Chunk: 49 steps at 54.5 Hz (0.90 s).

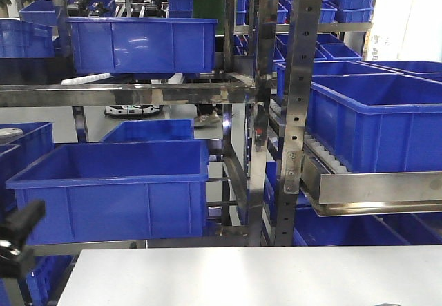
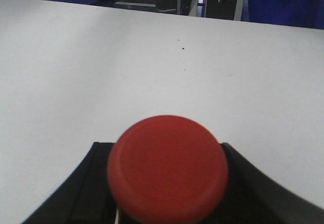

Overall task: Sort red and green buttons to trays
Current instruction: 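Close left gripper on green button and right gripper on red button, then lift both held buttons up off the table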

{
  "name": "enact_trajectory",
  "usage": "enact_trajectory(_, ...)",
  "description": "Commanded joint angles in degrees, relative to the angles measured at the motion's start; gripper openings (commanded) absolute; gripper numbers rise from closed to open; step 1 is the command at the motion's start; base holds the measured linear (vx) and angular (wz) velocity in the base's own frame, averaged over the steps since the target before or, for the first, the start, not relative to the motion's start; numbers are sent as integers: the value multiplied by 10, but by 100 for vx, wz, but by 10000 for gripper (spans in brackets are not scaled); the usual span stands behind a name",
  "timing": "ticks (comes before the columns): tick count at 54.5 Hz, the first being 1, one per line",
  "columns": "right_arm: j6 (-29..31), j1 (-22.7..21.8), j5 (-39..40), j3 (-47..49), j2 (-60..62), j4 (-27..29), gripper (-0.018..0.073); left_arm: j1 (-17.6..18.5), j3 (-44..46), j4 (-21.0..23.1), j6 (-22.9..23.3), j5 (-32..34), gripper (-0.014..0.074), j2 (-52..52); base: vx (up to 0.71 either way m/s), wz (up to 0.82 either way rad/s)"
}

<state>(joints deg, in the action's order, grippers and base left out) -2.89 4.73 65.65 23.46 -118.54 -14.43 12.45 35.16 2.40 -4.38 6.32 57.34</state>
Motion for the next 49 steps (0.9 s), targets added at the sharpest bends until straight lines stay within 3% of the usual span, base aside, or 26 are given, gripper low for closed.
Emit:
enact_trajectory(1,2,-3,110,4,22,-14,-10,3,1,-1,9,12,565,47,0,0)
enact_trajectory(12,2,-3,110,4,22,-14,-10,30,-59,-3,12,69,565,177,0,0)
enact_trajectory(22,2,-3,110,4,22,-9,-9,55,-88,-54,14,217,565,282,0,0)
enact_trajectory(27,2,-3,110,4,22,-8,-8,57,-96,-58,38,298,565,309,0,0)
enact_trajectory(32,2,-3,109,4,22,-8,-8,58,-98,-70,93,340,565,326,0,0)
enact_trajectory(40,2,-3,109,4,22,2,-8,58,-110,-168,167,370,563,346,0,0)
enact_trajectory(43,2,-3,109,4,22,6,-8,58,-119,-201,177,391,556,355,0,0)
enact_trajectory(49,2,-3,109,4,22,19,-8,58,-150,-202,176,434,535,365,0,0)
